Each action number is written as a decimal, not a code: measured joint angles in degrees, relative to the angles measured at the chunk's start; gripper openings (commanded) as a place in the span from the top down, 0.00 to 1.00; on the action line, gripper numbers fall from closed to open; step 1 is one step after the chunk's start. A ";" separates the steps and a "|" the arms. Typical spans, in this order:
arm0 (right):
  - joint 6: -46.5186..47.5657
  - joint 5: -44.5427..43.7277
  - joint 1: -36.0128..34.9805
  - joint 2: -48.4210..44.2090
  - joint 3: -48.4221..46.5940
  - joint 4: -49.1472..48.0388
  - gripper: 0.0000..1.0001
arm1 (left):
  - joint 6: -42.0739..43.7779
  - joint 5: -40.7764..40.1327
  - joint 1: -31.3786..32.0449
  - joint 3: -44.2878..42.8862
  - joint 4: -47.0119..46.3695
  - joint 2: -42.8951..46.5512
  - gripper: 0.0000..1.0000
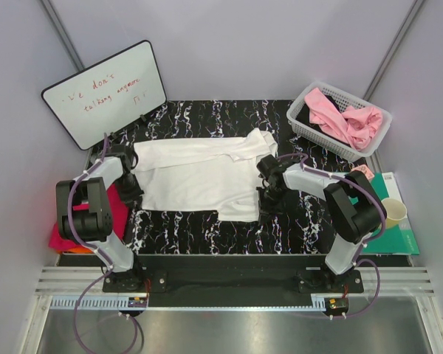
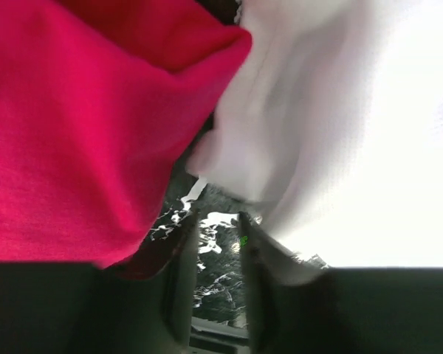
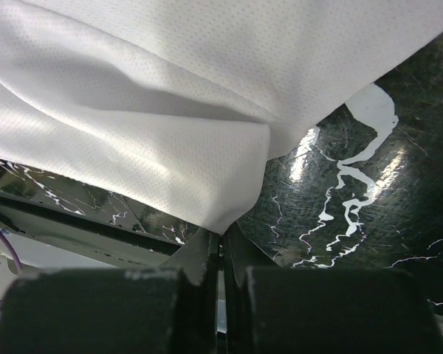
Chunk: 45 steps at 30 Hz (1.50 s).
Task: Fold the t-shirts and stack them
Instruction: Grap the side of the flattened tshirt closest away from the robot with both arms
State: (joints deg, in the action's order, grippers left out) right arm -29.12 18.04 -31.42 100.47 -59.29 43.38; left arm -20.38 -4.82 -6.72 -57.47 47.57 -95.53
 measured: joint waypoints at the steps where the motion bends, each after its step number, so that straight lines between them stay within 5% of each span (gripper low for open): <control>1: 0.00 0.02 0.00 0.20 -0.04 0.02 1.00 | -0.28 0.00 0.00 -0.13 -0.20 -0.02 1.00; 15: 0.39 -0.46 1.31 0.57 -1.57 1.03 1.00 | 0.02 0.26 0.00 -2.54 -0.37 2.69 1.00; 24: 2.60 -3.58 6.05 -6.03 -11.56 3.06 1.00 | 0.72 0.02 0.00 -4.70 2.08 8.98 1.00; 25: 2.99 -3.74 6.34 -6.05 -13.11 2.99 1.00 | 0.87 0.02 0.00 -5.27 2.14 8.70 0.96; 26: 3.37 -3.91 6.47 -6.01 -13.94 2.86 1.00 | 0.94 0.00 0.00 -5.92 2.29 8.24 0.65; 28: 3.98 -3.93 6.73 -5.60 -15.63 3.06 1.00 | 1.55 -0.02 0.00 -7.58 2.56 6.78 0.55; 35: 5.44 -4.07 7.26 -2.54 -17.25 3.98 1.00 | 1.75 0.04 0.00 -9.62 3.06 2.69 0.56; 39: 5.79 -4.04 7.87 -2.16 -17.22 4.57 1.00 | 1.73 0.00 0.00 -8.92 3.04 1.46 0.66; 45: 5.92 -3.96 8.24 -1.64 -16.98 4.55 1.00 | 1.92 0.00 0.00 -7.17 2.95 -0.17 0.60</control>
State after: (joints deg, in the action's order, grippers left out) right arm -23.20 14.09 -23.18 98.83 -76.27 47.92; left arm -18.46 -4.82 -6.72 -64.64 50.52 -95.70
